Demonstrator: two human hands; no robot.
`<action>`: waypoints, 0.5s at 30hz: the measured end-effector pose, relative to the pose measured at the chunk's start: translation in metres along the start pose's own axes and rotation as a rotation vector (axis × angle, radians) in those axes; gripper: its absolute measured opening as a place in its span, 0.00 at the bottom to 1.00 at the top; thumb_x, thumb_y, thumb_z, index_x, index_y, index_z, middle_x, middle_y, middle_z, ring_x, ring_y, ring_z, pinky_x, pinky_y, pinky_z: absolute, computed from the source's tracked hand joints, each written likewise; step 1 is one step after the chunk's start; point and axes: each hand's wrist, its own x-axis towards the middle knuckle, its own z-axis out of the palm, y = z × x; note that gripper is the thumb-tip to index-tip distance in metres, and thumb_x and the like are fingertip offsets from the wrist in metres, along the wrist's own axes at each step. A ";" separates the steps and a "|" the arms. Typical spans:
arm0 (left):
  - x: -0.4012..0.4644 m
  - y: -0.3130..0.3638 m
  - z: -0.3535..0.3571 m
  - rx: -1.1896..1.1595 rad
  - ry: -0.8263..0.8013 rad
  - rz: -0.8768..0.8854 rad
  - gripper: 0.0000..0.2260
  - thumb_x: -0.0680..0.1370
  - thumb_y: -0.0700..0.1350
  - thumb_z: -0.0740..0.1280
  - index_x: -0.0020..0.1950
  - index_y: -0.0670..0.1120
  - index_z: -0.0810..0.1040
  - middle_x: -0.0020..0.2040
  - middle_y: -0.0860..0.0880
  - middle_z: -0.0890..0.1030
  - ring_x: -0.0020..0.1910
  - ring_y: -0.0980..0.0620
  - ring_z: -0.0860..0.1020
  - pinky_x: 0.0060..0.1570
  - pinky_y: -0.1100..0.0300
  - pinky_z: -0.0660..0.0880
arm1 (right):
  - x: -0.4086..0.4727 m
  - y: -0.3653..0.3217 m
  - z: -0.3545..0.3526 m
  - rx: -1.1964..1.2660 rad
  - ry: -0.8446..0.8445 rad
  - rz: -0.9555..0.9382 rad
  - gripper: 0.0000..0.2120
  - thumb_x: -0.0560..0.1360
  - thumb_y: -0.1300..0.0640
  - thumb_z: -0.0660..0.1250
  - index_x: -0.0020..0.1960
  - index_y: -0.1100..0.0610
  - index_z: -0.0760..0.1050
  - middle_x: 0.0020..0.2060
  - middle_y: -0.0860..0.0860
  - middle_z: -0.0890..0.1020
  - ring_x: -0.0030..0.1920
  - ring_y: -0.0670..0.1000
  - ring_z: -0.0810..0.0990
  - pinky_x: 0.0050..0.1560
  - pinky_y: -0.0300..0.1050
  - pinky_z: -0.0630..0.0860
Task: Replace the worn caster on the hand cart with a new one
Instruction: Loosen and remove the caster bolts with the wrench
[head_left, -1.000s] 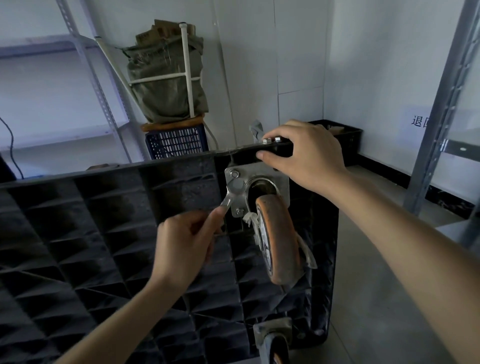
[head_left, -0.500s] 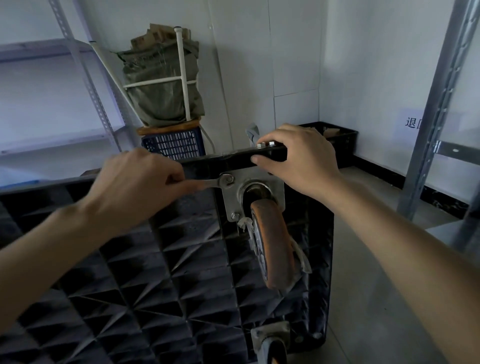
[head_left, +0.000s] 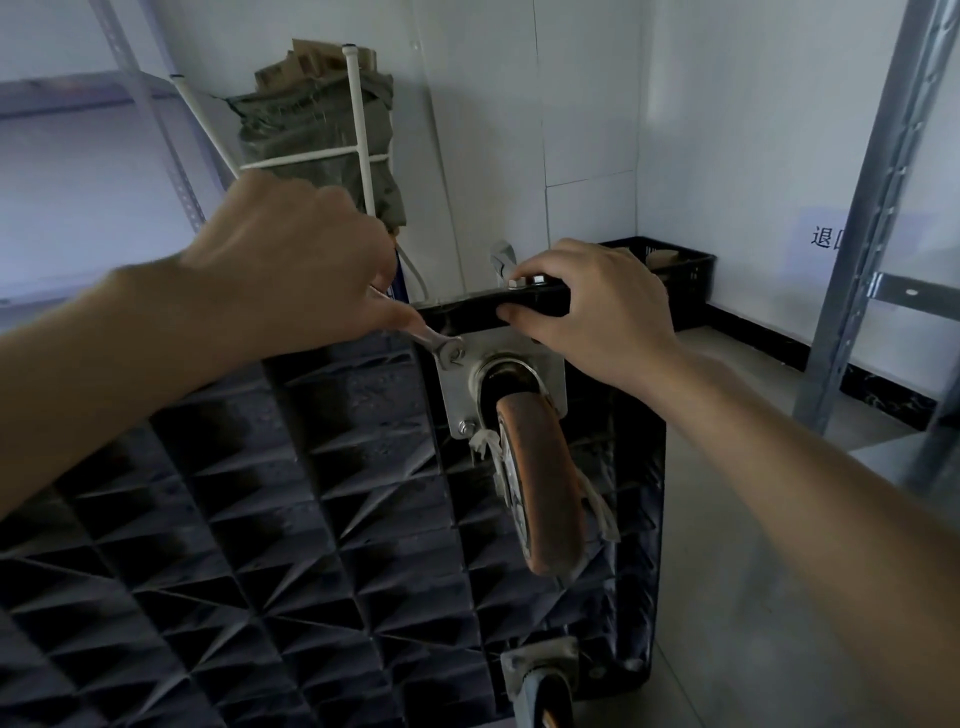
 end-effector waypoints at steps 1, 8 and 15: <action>0.001 0.003 -0.002 -0.029 -0.023 -0.019 0.31 0.73 0.76 0.52 0.41 0.54 0.82 0.33 0.53 0.76 0.35 0.51 0.75 0.32 0.62 0.64 | 0.000 0.000 0.000 -0.001 -0.005 0.001 0.14 0.75 0.40 0.71 0.56 0.45 0.82 0.45 0.37 0.75 0.46 0.40 0.71 0.49 0.40 0.61; 0.004 0.003 0.011 -0.068 0.000 -0.065 0.25 0.73 0.78 0.55 0.35 0.60 0.77 0.31 0.57 0.73 0.33 0.52 0.72 0.34 0.60 0.65 | 0.001 -0.002 -0.001 -0.002 -0.005 0.000 0.14 0.75 0.39 0.71 0.56 0.45 0.83 0.47 0.40 0.81 0.48 0.44 0.77 0.45 0.37 0.63; 0.003 -0.007 0.011 -0.124 -0.087 -0.062 0.26 0.71 0.79 0.56 0.37 0.59 0.79 0.30 0.57 0.73 0.31 0.54 0.71 0.34 0.58 0.67 | 0.001 -0.002 0.001 0.006 0.010 0.000 0.15 0.74 0.39 0.71 0.57 0.45 0.82 0.49 0.41 0.82 0.50 0.45 0.79 0.47 0.41 0.64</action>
